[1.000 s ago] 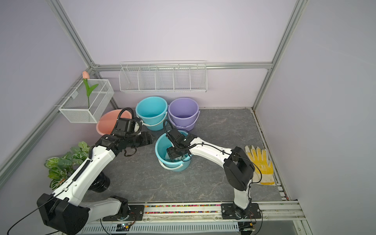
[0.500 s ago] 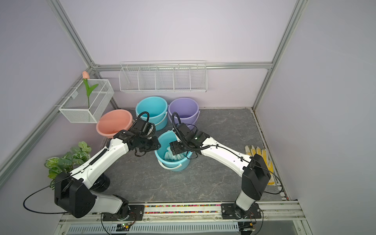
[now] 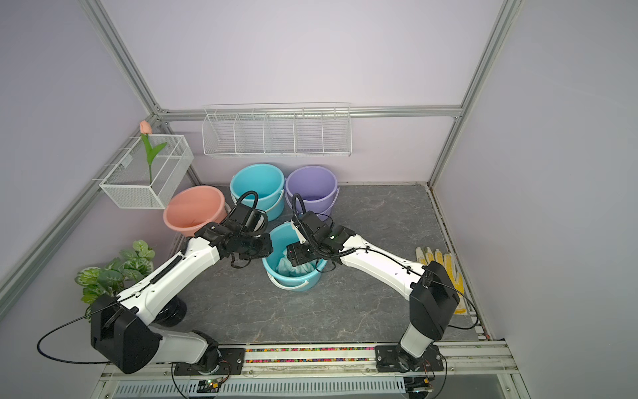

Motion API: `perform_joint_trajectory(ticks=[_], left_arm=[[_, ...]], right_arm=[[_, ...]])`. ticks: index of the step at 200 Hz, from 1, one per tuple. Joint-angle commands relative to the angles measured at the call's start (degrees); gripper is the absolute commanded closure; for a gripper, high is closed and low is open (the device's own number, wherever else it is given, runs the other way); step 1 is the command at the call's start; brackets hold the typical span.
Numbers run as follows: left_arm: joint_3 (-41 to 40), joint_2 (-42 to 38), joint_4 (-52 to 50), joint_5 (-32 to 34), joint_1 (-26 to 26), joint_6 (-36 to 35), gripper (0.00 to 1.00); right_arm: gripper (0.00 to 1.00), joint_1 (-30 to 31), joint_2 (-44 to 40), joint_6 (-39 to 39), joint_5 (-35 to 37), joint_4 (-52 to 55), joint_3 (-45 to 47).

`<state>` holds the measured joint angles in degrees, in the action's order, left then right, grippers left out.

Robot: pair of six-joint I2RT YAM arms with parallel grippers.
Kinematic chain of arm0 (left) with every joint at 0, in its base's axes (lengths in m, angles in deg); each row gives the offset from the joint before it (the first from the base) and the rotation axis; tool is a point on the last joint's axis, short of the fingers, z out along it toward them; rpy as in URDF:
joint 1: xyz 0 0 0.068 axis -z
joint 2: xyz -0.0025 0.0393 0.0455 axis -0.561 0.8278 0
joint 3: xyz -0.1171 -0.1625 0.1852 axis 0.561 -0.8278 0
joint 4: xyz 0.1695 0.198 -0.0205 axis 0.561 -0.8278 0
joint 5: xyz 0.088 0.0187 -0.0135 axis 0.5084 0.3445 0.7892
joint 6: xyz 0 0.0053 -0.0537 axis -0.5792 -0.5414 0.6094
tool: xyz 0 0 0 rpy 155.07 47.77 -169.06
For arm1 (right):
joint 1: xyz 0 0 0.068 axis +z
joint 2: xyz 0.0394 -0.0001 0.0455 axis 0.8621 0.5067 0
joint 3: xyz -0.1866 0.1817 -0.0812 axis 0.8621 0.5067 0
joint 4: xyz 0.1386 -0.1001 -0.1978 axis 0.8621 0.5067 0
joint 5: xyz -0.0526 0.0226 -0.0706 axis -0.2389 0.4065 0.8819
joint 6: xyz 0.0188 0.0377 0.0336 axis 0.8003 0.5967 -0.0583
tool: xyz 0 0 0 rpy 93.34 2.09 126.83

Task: Wipe the inside of the bucket with a cloth
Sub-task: Pick up the bucket from the center of the board, then wipe the dirt from the inside of the bucket.

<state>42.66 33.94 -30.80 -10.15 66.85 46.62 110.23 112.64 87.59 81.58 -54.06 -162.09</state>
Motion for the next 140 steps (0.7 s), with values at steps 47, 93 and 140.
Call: perform_joint_trajectory(ticks=[47, 93, 140], left_arm=[[-3.0, -10.3, 7.4, 14.3, 8.8, -0.8, 1.00], [-6.2, -14.2, 11.5, 16.1, 11.8, -2.1, 1.00], [-8.5, -16.4, 14.4, 16.1, 13.0, -2.4, 1.00]], right_arm=[[0.26, 2.0, -3.6, -7.8, 5.1, -6.9, 5.8], [0.23, 4.1, -4.9, -13.0, 11.3, -20.7, 12.6], [0.23, 4.6, 2.0, -12.6, 8.3, -23.2, 11.2]])
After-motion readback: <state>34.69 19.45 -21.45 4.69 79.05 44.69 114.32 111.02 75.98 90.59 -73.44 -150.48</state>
